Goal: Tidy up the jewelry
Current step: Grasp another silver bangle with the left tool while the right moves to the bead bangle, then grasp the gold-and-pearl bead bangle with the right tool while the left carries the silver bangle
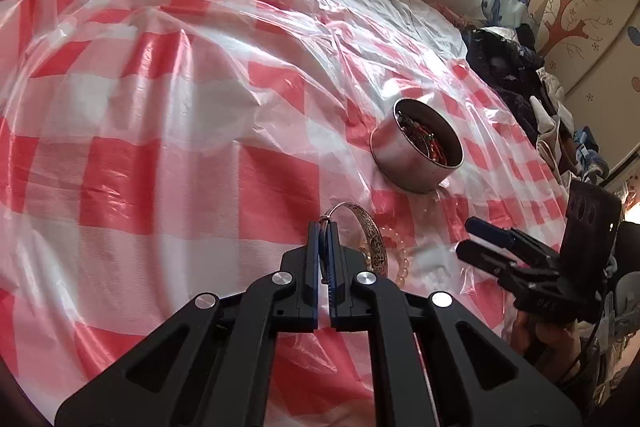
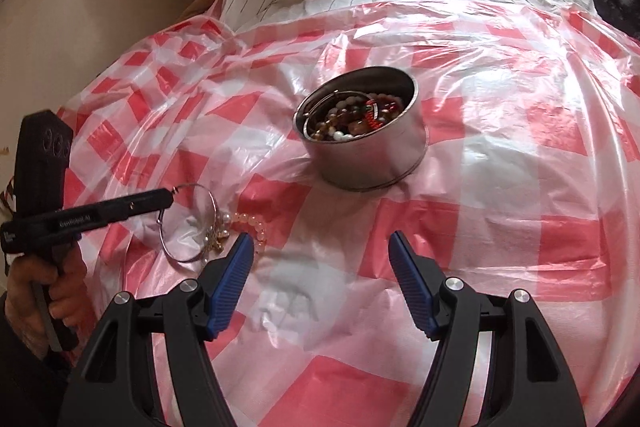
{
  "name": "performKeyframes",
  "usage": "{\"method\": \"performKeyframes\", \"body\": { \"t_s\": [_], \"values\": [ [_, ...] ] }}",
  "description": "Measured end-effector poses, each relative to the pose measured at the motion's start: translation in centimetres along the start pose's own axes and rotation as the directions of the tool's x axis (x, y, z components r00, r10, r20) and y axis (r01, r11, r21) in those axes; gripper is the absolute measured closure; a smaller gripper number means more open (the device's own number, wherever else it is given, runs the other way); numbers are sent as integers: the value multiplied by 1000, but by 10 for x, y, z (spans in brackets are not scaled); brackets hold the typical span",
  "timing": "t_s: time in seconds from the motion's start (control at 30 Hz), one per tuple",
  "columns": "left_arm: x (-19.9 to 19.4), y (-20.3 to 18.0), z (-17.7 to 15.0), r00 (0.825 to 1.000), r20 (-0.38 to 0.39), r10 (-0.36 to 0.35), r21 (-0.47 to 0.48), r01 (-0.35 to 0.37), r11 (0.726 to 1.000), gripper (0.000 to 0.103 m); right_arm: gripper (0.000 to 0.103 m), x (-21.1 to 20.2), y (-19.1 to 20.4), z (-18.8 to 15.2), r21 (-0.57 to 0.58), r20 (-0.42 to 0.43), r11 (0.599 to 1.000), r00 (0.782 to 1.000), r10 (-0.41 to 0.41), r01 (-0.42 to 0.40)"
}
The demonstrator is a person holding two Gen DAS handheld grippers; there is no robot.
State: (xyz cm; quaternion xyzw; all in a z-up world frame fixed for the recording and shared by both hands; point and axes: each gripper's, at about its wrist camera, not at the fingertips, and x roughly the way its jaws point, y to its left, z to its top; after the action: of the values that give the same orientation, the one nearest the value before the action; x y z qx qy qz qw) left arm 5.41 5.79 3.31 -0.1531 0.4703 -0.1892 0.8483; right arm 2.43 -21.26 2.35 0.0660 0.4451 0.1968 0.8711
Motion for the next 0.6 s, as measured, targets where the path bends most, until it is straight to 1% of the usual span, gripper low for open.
{"method": "performKeyframes", "body": {
  "t_s": [0.07,0.1,0.17,0.2,0.27,0.3,0.33,0.37,0.4,0.47,0.5,0.57,0.6],
  "values": [
    [1,6,2,999,0,33,-17,-33,999,100,36,8,13,-1,-37,-5,999,1000,17,-17],
    [6,9,1,998,-21,59,-17,-59,998,99,36,11,22,0,-64,-4,997,1000,29,-30],
    [20,12,-5,991,-72,116,15,-115,993,99,36,18,36,2,-113,-1,993,1000,31,-31],
    [23,12,-7,988,-81,131,27,-130,991,98,36,24,42,3,-134,-10,991,1000,23,-24],
    [28,6,-9,983,-86,164,64,-159,985,97,37,40,51,4,-172,-41,985,999,-16,9],
    [31,2,-9,979,-85,187,93,-179,979,97,46,47,53,2,-191,-66,981,997,-26,13],
    [34,-3,-10,974,-83,213,124,-202,971,97,65,54,57,-1,-220,-90,975,995,-38,17],
    [34,-5,-12,969,-75,234,153,-221,963,97,77,56,62,-3,-252,-97,967,994,-53,27],
    [34,-10,-13,964,-64,257,185,-242,952,97,95,55,64,-5,-269,-101,963,993,-56,27],
    [31,-17,-15,959,-37,281,227,-265,937,98,95,49,63,-7,-270,-91,962,994,-57,31],
    [28,-21,-15,962,-21,274,240,-261,935,99,95,44,60,-6,-259,-78,965,995,-59,37],
    [21,-24,-13,970,-1,241,240,-234,942,100,95,30,52,-3,-222,-37,974,998,-60,51],
    [16,-25,-11,977,12,212,235,-209,949,100,95,21,45,-2,-196,-10,979,998,-63,60]
  ]
}}
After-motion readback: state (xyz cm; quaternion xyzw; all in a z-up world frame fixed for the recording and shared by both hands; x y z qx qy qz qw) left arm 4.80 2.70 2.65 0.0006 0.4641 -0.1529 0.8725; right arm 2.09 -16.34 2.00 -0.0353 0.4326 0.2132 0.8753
